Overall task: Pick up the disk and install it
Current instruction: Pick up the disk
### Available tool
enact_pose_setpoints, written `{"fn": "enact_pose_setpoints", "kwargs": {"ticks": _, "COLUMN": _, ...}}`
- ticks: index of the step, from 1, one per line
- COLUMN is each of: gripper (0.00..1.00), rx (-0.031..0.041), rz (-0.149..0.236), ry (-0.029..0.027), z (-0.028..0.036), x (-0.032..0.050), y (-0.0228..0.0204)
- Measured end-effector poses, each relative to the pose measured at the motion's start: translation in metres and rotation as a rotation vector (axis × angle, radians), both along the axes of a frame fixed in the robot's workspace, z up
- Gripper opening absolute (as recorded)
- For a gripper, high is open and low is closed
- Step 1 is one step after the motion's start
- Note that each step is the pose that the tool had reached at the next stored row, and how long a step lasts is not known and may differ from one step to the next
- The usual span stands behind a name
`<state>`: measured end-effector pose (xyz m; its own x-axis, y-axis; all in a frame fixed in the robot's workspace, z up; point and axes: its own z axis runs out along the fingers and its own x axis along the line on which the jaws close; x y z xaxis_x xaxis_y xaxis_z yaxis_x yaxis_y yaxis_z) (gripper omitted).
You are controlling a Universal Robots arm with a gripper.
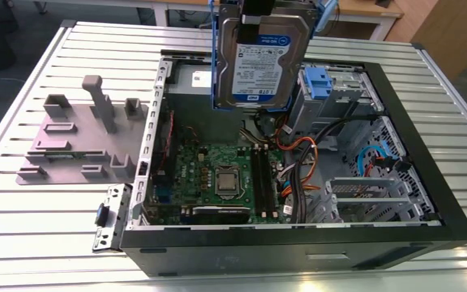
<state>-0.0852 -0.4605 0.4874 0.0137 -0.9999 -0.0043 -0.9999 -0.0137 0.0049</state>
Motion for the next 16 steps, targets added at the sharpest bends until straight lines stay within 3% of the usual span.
{"fn": "enact_pose_setpoints", "kwargs": {"ticks": 6, "gripper": 0.36, "rx": 0.0000, "rz": 0.000, "ry": 0.0000, "z": 0.0000, "x": 0.0001, "y": -0.0016}}
{"fn": "enact_pose_setpoints", "kwargs": {"ticks": 16, "gripper": 0.36, "rx": 0.0000, "rz": 0.000, "ry": 0.0000, "z": -0.0001, "x": 0.0000, "y": -0.0082}}
